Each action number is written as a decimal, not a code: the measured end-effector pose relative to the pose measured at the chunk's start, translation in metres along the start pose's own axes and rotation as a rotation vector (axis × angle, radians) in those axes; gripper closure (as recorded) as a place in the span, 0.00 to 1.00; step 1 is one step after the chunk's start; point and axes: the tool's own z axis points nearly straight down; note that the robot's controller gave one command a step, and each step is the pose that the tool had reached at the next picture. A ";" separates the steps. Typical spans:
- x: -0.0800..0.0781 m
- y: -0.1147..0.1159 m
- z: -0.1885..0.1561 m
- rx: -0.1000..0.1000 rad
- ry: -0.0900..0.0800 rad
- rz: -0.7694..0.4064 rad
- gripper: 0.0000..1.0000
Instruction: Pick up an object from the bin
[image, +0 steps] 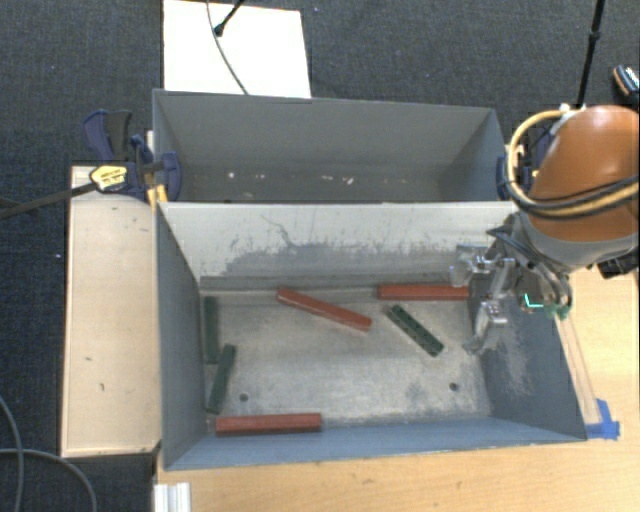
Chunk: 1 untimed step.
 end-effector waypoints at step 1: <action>-0.014 0.021 0.163 -0.001 -0.003 0.049 0.00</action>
Offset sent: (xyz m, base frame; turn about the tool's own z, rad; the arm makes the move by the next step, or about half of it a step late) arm 0.0134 0.0201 -0.1595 0.0501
